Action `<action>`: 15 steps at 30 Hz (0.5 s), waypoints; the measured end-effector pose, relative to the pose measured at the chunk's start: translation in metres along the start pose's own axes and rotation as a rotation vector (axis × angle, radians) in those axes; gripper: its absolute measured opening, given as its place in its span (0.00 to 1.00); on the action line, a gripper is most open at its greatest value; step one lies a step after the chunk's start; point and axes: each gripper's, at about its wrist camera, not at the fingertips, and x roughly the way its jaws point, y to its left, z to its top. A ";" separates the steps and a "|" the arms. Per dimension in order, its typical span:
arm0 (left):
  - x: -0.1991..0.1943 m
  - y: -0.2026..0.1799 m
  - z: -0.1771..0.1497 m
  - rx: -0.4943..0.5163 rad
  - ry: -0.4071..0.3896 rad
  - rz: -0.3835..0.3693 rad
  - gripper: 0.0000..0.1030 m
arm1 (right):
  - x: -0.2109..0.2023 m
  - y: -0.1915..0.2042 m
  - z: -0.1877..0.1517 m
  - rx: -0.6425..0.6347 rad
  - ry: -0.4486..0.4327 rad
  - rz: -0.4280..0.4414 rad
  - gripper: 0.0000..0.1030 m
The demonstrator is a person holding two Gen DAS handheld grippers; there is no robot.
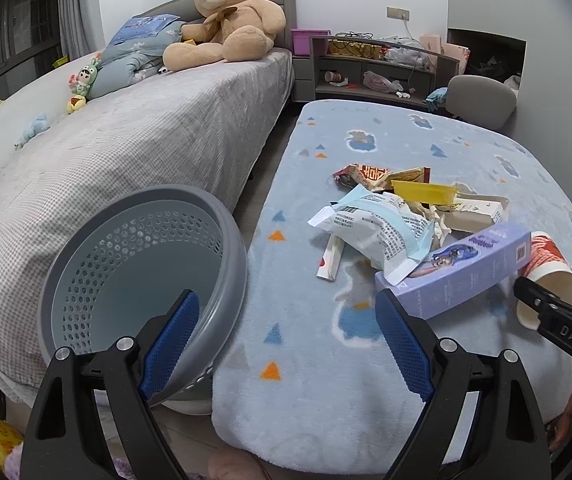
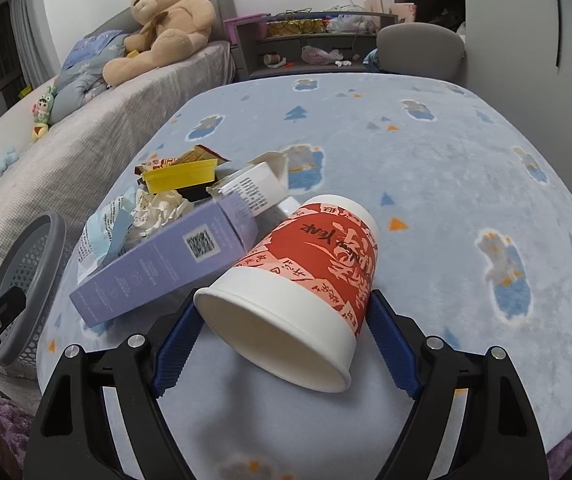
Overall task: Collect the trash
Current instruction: 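Reach the right tool to the red-white paper cup and grasp it, then grasp the white-blue snack wrapper with the left tool while the right tool holds the cup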
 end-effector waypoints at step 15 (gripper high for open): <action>0.004 -0.012 0.018 -0.016 0.038 -0.024 0.83 | -0.032 -0.030 0.005 0.004 -0.057 0.042 0.77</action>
